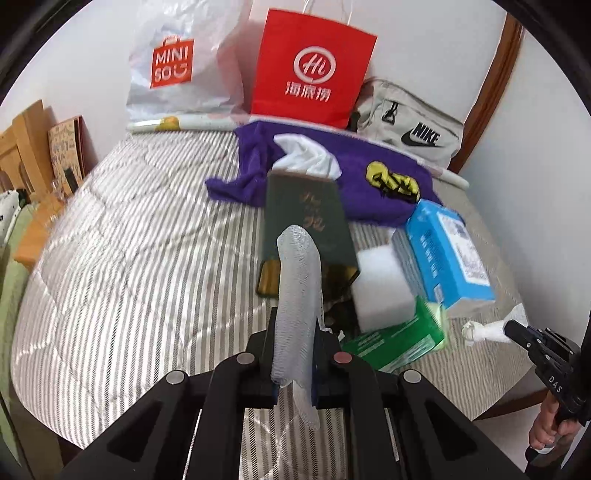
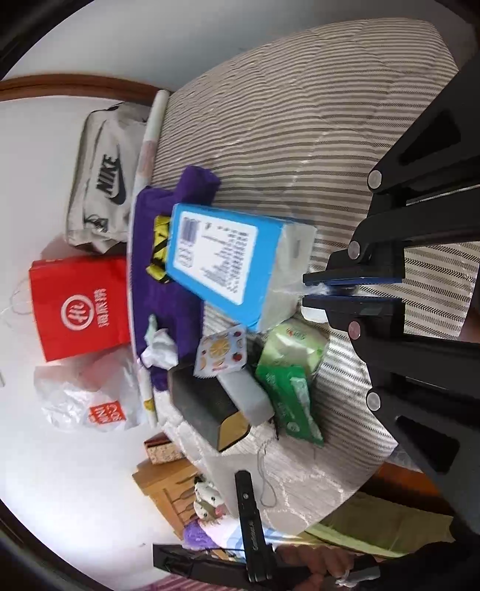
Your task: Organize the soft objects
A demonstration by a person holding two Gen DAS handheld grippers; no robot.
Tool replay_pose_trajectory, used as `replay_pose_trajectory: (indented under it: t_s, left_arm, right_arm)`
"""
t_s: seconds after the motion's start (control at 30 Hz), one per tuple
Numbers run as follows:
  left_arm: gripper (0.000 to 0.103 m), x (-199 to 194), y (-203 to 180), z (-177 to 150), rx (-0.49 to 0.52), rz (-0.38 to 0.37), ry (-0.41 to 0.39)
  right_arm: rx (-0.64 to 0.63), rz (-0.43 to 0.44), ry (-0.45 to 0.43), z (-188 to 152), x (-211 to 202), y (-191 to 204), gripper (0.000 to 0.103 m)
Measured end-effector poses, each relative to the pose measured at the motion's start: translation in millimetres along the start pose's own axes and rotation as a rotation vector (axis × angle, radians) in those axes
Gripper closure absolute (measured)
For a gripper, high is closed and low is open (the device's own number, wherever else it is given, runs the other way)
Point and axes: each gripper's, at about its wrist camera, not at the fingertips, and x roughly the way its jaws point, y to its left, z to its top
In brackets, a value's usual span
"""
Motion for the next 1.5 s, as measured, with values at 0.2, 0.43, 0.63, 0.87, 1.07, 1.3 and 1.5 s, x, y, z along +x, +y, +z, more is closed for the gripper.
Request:
replay_pose_trajectory:
  t_s: [0.2,0.43,0.63,0.87,1.07,1.3,1.5]
  left_arm:
    - [0.092,-15,-10,20,0.014,0.014,-0.053]
    - [0.092,-16,-16,49,0.012,0.004,-0.08]
    - [0.092,-10,-22,72,0.019,-0.01,-0.088]
    - [0.092,-1,-31,90,0.023,-0.034,-0.095]
    - [0.092,10,-36,108,0.034,-0.039,-0.094]
    - [0.092,29,-36,128,0.03,-0.052,-0.081]
    - [0.092,54,-41,146,0.036,-0.083,-0.05]
  right_arm:
    - [-0.013,0.025,-0.051,17,-19,-3,0.098]
    - [-0.009,0.026,-0.1,48,-25,-12,0.098]
    - [-0.019,0.027,-0.128,74,-20,-12,0.098]
    - [-0.034,0.021,-0.149,102,-10,-9,0.098]
    - [-0.041,0.012,-0.154,121,3,-11,0.098]
    - [-0.033,-0.003,-0.155,143,25,-19,0.098]
    - [-0.033,-0.024,-0.159,161,46,-26,0.098]
